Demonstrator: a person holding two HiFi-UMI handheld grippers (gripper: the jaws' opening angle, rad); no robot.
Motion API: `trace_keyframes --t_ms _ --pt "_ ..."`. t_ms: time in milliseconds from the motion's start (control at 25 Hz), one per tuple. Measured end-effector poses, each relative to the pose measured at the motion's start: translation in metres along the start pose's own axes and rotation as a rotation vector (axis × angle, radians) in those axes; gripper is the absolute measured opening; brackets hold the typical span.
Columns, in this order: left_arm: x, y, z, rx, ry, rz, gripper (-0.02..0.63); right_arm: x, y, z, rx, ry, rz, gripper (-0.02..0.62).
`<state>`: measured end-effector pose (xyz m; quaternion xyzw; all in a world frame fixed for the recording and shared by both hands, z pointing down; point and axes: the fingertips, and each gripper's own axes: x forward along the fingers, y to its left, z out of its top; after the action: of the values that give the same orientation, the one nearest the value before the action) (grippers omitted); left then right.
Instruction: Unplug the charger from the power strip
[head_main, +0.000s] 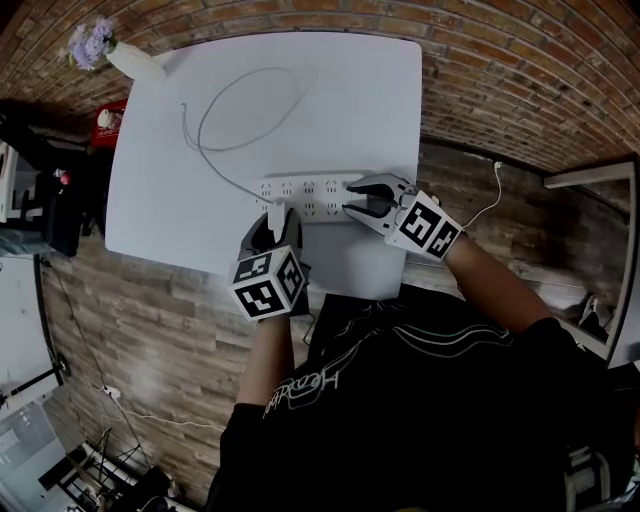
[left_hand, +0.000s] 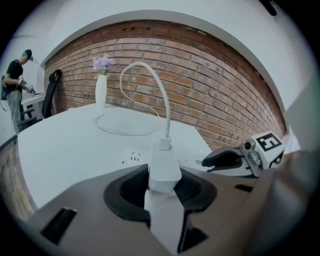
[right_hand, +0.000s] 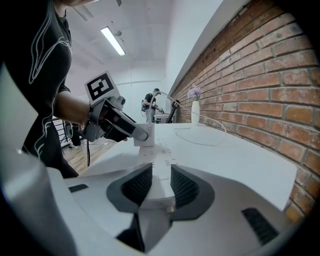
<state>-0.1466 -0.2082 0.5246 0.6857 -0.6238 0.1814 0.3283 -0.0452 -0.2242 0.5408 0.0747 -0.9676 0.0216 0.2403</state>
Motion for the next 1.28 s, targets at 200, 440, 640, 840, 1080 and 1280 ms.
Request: trace_keyframes --t_ms 200,440,640,840,1080,1280 --pt "-0.0015 -0.0035 0.0028 0.155 -0.015 0.099 0.137 0.0001 -0.0003 0.0008 -0.008 -0.005 -0.009 0.097" --pt "-0.0013 -0.0055 0.0014 0.133 -0.011 0.083 0.137 -0.0003 0.0007 -0.0013 -0.006 -0.005 -0.005 0.097" --pt "-0.0007 -0.0006 0.0037 0.027 0.003 0.020 0.140 -0.0004 -0.0001 -0.0014 -0.001 -0.002 0.000 0.097" --pt "-0.0032 -0.0077 0.0078 0.208 -0.003 0.118 0.135 -0.0006 -0.0004 0.0004 -0.002 -0.008 -0.005 0.097" --pt "-0.0024 -0.0028 0.0067 0.068 0.007 0.062 0.137 -0.0014 0.0000 -0.0003 -0.003 -0.002 -0.003 0.097" --pt "-0.0024 -0.0005 0.0058 0.005 0.011 0.037 0.140 -0.0016 -0.0001 -0.0006 -0.002 -0.001 -0.002 0.097"
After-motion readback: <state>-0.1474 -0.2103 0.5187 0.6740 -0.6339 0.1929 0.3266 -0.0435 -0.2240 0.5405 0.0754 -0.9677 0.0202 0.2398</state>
